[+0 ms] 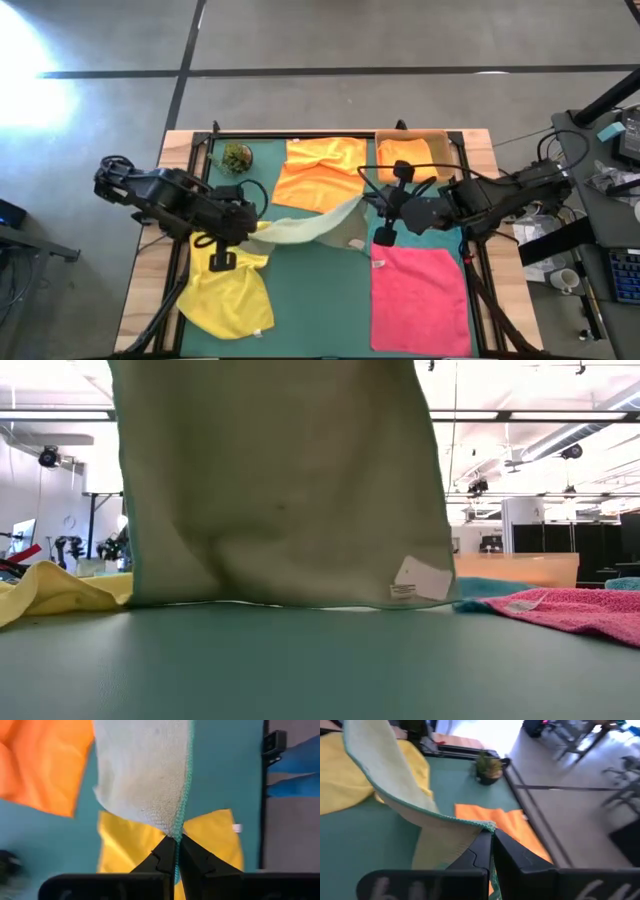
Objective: Fold microfiber towels
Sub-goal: Fold the light green microfiber towel
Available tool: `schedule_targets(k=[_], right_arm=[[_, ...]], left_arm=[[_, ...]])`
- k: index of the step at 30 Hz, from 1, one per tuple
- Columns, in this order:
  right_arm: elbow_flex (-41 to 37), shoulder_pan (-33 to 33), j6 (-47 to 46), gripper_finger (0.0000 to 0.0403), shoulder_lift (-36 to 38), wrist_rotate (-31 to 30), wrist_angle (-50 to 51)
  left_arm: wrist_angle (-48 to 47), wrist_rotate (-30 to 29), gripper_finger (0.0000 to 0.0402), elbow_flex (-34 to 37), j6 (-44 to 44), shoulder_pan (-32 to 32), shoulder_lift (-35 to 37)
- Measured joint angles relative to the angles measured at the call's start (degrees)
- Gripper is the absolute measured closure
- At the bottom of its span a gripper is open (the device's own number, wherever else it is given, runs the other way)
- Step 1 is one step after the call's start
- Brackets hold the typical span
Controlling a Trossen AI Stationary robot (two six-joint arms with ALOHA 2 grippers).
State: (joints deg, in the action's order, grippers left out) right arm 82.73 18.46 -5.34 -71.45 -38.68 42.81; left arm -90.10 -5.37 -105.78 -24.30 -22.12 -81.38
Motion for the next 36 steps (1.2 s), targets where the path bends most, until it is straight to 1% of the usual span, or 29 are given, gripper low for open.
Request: schedule_targets(k=[5,8,11,16,18,20,27,30,32,36], right_arm=[[4.80,0.07,0.00,0.0394,-1.12,-5.21,4.83],[5.84,0.04,0.15,0.0394,-1.08,-6.58,5.44],[6.62,0.07,0.35,0.0394,-0.98,-6.56,5.46],[7.82,0.26,-1.29,0.0394,-0.88,-6.10,5.39],[8.17,0.72,-2.38,0.0394,-0.88,-5.81,5.41],[8.64,1.29,-3.30,0.0394,-0.88,-4.75,5.49],[10.84,3.34,-8.29,0.0394,-0.88,-2.71,7.70],[11.40,4.01,-10.49,0.0394,-0.86,-0.23,10.10],[11.52,4.44,-12.60,0.0394,-0.86,1.33,12.34],[11.41,5.55,-16.28,0.0394,-0.86,1.65,18.50]], left_arm=[[0.05,-7.11,0.0401,-5.06,7.84,0.65,0.00],[0.06,-11.07,0.0402,-6.99,8.70,1.41,0.00],[0.06,-11.39,0.0402,-8.47,8.60,2.52,0.00],[0.05,-7.28,0.0401,-9.71,7.89,3.38,0.00],[0.06,-6.47,0.0402,-9.72,6.36,3.35,0.00],[0.04,-4.40,0.0402,-9.70,4.43,3.38,0.00],[0.04,6.51,0.0402,-8.93,-5.39,3.38,0.00],[0.04,10.36,0.0402,-8.40,-7.67,3.40,0.00],[0.08,11.57,0.0401,-7.73,-8.43,3.38,0.00],[0.07,11.92,0.0401,-5.91,-8.40,3.27,0.00]])
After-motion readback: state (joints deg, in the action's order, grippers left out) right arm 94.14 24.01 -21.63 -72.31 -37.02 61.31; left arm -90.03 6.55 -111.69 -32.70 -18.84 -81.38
